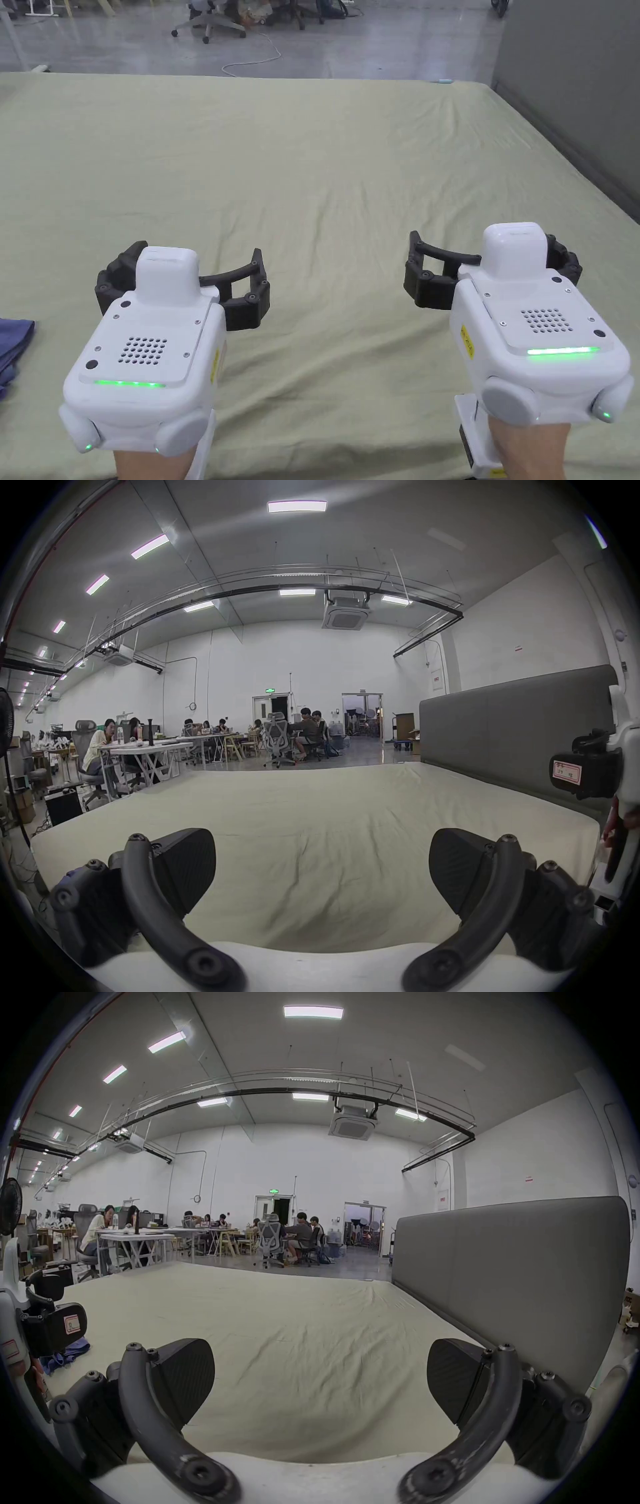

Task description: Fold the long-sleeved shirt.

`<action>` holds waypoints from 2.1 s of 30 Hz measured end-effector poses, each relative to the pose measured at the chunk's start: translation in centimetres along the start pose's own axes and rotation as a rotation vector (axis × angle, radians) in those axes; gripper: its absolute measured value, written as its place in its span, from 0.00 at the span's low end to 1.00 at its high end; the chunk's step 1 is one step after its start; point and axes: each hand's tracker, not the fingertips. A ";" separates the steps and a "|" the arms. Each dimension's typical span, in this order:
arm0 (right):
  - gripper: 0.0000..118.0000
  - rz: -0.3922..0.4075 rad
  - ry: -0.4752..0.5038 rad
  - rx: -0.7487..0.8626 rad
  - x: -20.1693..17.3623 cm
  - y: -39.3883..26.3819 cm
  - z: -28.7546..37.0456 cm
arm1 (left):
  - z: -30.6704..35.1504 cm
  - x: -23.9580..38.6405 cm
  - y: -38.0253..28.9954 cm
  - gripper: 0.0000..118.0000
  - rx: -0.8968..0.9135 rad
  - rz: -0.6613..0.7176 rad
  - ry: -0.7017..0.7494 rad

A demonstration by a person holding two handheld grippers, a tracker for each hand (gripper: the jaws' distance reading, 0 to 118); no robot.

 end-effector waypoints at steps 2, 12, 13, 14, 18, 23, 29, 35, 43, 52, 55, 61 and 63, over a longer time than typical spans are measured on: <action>1.00 -0.001 -0.002 0.000 0.0 0.0 0.2 | 0.0 0.0 0.0 1.00 -0.001 0.001 0.000; 1.00 -0.001 0.004 -0.001 0.0 0.0 0.4 | 0.2 0.0 -0.1 1.00 -0.003 -0.005 -0.001; 1.00 0.000 0.006 -0.001 -0.1 0.0 0.4 | 0.2 0.0 -0.1 1.00 -0.004 -0.005 -0.002; 1.00 0.002 0.006 -0.001 -0.1 0.0 0.4 | 0.2 0.0 0.0 1.00 -0.005 -0.007 -0.002; 1.00 0.000 0.003 0.001 -0.1 0.1 0.5 | 0.3 0.1 0.0 1.00 -0.004 -0.004 -0.007; 1.00 0.003 0.002 0.001 -0.2 0.1 0.5 | 0.3 -0.1 0.0 1.00 -0.004 -0.001 -0.002; 1.00 -0.012 0.013 -0.006 -0.2 0.2 0.6 | 0.2 0.3 -0.1 1.00 -0.010 -0.044 -0.006; 1.00 0.002 0.003 -0.009 -0.2 0.1 0.7 | 0.3 0.5 -0.1 1.00 -0.013 -0.034 -0.009; 1.00 -0.008 -0.003 -0.002 0.0 0.1 0.8 | 0.5 0.4 -0.3 1.00 -0.018 -0.022 0.004; 1.00 -0.007 0.007 -0.009 -0.2 -0.1 0.8 | 0.7 0.3 -0.3 1.00 -0.022 -0.015 0.017; 1.00 -0.009 0.008 -0.016 -0.2 0.0 0.8 | 0.7 0.3 -0.3 1.00 -0.020 -0.015 0.014; 1.00 -0.047 0.015 -0.093 -0.5 0.6 0.2 | 0.8 0.3 -0.3 1.00 -0.021 -0.013 0.008; 1.00 -0.078 0.033 -0.104 -0.5 0.9 0.6 | 0.8 0.4 -0.3 1.00 -0.023 -0.016 0.011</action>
